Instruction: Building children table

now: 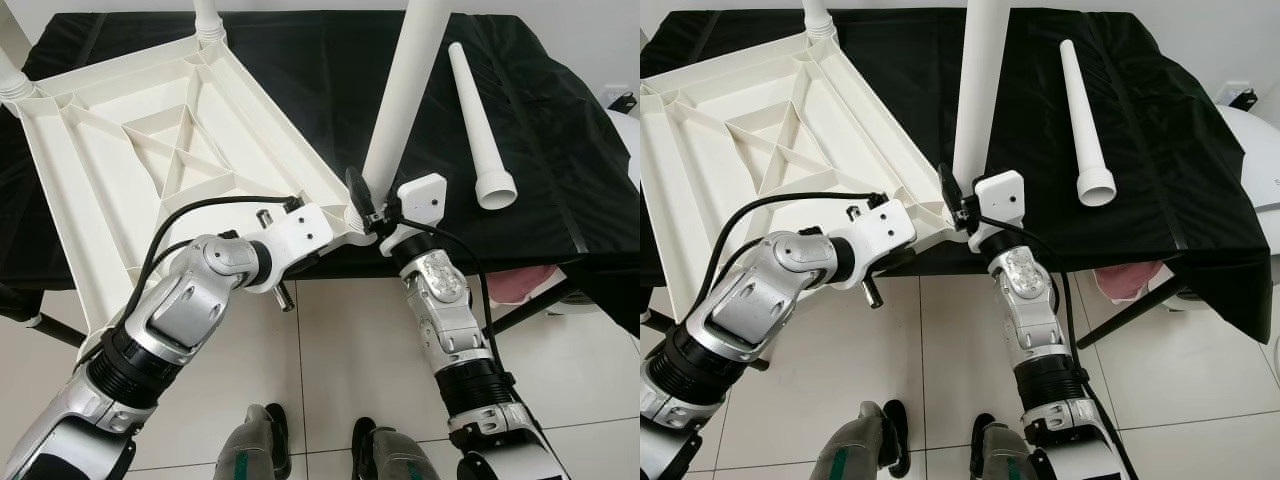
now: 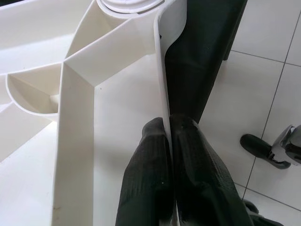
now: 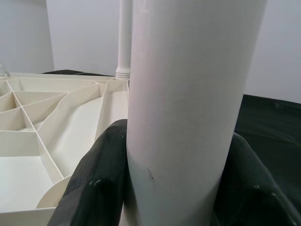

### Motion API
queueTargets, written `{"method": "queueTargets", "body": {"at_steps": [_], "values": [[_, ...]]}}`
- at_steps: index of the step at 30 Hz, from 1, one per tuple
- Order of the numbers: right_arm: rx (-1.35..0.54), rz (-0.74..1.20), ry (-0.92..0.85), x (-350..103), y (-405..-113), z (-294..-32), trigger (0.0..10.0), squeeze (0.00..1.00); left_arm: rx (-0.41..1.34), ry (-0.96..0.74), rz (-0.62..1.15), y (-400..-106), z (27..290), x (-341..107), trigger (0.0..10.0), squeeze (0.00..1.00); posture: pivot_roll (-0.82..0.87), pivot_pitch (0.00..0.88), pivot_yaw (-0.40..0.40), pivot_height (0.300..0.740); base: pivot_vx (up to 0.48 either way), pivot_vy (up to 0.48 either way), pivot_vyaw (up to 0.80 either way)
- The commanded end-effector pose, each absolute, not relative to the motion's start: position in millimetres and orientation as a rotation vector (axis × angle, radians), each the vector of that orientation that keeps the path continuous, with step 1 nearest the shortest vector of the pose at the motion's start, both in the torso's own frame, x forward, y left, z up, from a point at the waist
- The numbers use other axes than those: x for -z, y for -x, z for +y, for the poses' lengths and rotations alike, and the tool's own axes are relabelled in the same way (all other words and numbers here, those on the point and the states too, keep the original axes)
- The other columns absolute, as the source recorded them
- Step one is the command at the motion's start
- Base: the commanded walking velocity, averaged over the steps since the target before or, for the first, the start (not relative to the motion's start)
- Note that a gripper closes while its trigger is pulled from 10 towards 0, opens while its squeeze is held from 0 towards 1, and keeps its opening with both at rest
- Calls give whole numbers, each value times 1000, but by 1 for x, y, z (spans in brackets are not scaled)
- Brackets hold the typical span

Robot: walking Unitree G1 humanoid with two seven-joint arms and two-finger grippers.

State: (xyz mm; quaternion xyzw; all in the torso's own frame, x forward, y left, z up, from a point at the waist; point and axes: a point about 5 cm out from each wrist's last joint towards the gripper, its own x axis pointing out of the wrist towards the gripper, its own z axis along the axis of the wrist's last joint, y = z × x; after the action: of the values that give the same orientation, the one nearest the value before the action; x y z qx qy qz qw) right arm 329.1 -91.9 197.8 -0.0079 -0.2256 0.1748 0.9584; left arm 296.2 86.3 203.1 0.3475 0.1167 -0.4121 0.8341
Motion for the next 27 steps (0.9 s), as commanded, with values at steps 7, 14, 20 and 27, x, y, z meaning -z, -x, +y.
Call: {"method": "queueTargets", "body": {"at_steps": [7, 14, 20, 27], "values": [[-246, -330, 27, -172, -329, -105, 10000, 0, 871, -776, 126, -293, 82, -225, 10000, 0, -26, 199, -6, 740, 0, 0, 0], [-198, -308, 23, -169, -327, -102, 10000, 0, 870, -776, 128, -293, 82, -225, 10000, 0, -26, 199, -6, 740, 0, 0, 0], [-144, -308, 29, -170, -326, -102, 10000, 0, 869, -775, 128, -293, 82, -226, 10000, 0, -24, 206, -6, 740, 0, 0, 0], [-82, -309, 24, -170, -324, -102, 10000, 0, 871, -776, 127, -293, 82, -226, 10000, 0, -24, 206, -6, 740, 0, 0, 0]]}}
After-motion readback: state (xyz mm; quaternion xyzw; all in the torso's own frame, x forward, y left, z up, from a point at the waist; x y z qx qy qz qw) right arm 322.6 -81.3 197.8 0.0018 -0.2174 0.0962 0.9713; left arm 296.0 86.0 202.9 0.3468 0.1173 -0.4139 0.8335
